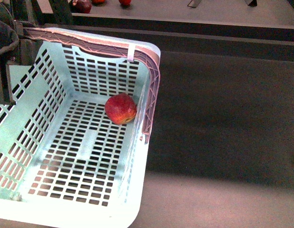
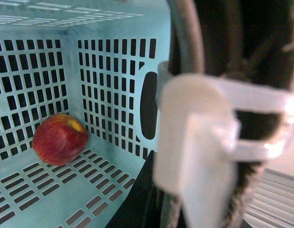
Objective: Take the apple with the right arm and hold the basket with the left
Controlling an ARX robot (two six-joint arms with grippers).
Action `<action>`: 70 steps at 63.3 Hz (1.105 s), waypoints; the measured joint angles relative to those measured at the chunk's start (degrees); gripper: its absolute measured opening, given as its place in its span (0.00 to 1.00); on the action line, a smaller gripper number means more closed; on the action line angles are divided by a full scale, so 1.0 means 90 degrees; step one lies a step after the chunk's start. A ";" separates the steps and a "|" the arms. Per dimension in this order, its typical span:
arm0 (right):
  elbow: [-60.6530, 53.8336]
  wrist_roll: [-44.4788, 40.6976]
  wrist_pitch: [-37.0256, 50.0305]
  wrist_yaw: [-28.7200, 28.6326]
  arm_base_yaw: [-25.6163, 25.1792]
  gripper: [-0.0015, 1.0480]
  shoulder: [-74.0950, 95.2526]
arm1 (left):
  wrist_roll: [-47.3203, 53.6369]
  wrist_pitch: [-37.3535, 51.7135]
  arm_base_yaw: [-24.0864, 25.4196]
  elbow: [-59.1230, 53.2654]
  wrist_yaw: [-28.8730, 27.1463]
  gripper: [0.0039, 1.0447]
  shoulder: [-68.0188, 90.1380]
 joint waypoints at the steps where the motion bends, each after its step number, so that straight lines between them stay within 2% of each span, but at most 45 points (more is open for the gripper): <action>1: 0.0000 0.0000 -0.0002 -0.0002 0.0000 0.91 0.0000 | -0.0012 0.0019 0.0010 -0.0022 0.0019 0.06 0.0005; 27: 0.0000 0.0000 -0.0002 0.0000 0.0000 0.91 0.0000 | 0.0007 -0.0250 0.0486 -0.0483 0.0731 0.06 0.0012; 31: 0.0000 0.0000 -0.0002 0.0000 0.0000 0.91 0.0000 | 0.0141 -0.0289 0.0529 -0.0554 0.0763 0.15 -0.0029; 36: 0.0000 0.0000 -0.0002 0.0000 0.0000 0.91 0.0000 | 0.0236 -0.0435 0.0573 -0.0733 0.0918 0.34 -0.0109; 45: 0.0000 0.0000 -0.0002 0.0000 0.0000 0.91 0.0000 | 0.0112 -0.0729 0.0593 -0.0925 0.0867 0.56 -0.0583; 58: 0.0000 0.0000 -0.0002 -0.0002 -0.0002 0.91 0.0000 | -0.0617 -0.1309 0.0306 -0.1292 0.0092 0.92 -0.1865; 60: 0.0000 0.0000 -0.0002 0.0000 0.0000 0.91 0.0000 | -0.0680 -0.1382 0.0204 -0.1309 -0.0032 0.95 -0.2076; 70: 0.0000 0.0000 -0.0002 0.0000 0.0000 0.91 0.0000 | -0.1020 -0.1996 -0.0449 -0.1241 -0.0976 0.94 -0.2858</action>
